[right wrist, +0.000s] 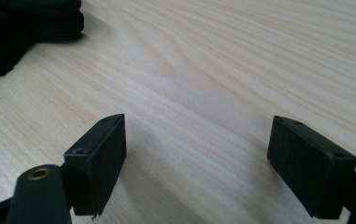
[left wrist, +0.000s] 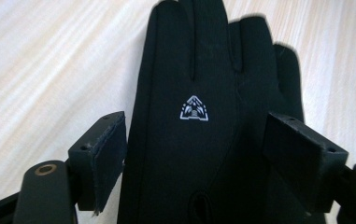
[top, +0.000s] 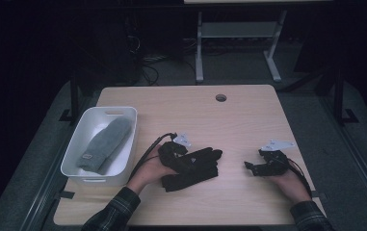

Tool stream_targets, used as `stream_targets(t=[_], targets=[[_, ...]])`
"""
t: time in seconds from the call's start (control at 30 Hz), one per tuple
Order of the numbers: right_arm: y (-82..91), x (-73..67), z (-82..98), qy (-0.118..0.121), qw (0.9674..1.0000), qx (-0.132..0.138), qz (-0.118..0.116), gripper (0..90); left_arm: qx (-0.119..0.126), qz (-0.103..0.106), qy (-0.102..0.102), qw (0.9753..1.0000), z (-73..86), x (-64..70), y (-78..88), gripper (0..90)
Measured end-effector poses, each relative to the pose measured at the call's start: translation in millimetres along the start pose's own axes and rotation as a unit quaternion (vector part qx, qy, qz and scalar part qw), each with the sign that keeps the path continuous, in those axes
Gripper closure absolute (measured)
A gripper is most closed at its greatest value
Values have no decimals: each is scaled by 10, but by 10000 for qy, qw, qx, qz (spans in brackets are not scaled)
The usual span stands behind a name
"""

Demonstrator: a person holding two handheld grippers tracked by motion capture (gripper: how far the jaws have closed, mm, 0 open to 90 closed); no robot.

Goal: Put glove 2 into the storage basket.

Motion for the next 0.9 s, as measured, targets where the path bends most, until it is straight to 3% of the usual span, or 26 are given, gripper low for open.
stream_targets(t=[0.17, 0.4, 0.53, 0.67, 0.8, 0.9], targets=[[1, -3, 2, -4, 10000, 4, -9, 196, -90, -33, -71, 9999, 24, 21, -54, 203], [-1, -8, 1, -5, 10000, 3, -24, 199, -29, -92, -89, 9999, 46, 26, -75, 182], [0, -10, 2, -3, 10000, 4, -25, 200, -10, -34, -49, 10000, 57, 23, -86, 169], [-1, -10, 1, 17, 10000, 4, -31, 200, -11, 57, -76, 10000, 68, 26, -81, 215], [-1, -12, 1, 18, 10000, 2, -31, 202, 98, 147, 75, 9998, 92, 23, -92, 233], [-1, -13, 2, 19, 10000, 6, -32, 202, 90, 219, 72, 9997, 96, 29, -88, 262]])
Point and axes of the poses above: each handheld gripper's, and its own axes: y roughly backward along the jaws, z roughly out of its underside, x roughly to its right, the point moved 6 cm from there along -y, roughly forward along the jaws, and after that the axes turned 12 degrees about -y, right-handed, at the moved point
